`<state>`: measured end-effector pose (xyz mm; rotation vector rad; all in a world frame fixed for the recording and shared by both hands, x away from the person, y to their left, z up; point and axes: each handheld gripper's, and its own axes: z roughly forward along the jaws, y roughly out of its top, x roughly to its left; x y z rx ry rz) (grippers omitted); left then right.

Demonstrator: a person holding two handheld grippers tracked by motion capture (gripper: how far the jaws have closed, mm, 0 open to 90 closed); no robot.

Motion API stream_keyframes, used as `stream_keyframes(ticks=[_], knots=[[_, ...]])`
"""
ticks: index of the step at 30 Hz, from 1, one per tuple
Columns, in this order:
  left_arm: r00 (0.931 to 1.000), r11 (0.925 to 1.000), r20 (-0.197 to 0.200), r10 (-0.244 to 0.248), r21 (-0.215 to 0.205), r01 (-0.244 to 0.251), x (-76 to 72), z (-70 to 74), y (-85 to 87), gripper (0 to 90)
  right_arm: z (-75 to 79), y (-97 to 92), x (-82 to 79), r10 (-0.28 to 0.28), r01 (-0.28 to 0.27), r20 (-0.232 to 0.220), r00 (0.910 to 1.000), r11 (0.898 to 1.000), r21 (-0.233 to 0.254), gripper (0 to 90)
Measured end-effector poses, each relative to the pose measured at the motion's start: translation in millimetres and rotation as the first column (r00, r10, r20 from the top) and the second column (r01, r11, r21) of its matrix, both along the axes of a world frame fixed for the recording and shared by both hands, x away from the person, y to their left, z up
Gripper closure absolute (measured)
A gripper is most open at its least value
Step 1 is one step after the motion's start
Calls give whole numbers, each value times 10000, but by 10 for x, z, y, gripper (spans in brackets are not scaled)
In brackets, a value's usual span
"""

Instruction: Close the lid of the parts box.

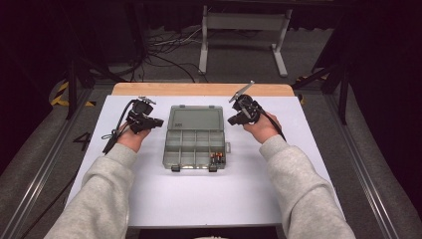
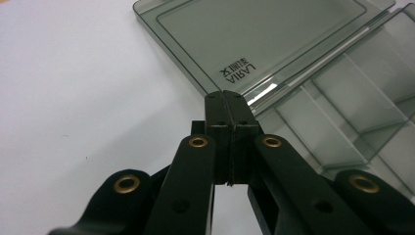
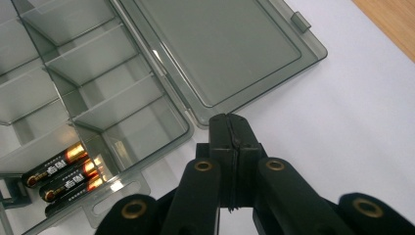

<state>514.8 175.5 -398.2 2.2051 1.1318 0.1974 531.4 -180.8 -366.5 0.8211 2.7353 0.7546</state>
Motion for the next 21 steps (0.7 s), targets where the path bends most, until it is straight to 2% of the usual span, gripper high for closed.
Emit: stream_keyframes(ticks=[6,12,21], knots=[[9999,9998,-170,1,187,3,64,-64,-26,897,-71,5,54,-51,51,-142,9999,10000,-51,900],[9990,9998,-435,131,145,-125,126,-151,-20,897,-183,37,115,-69,60,-382,9992,9997,-216,900],[9986,9995,-522,115,310,-99,208,-228,-29,897,-306,26,204,-179,164,-576,9982,9995,-263,900]])
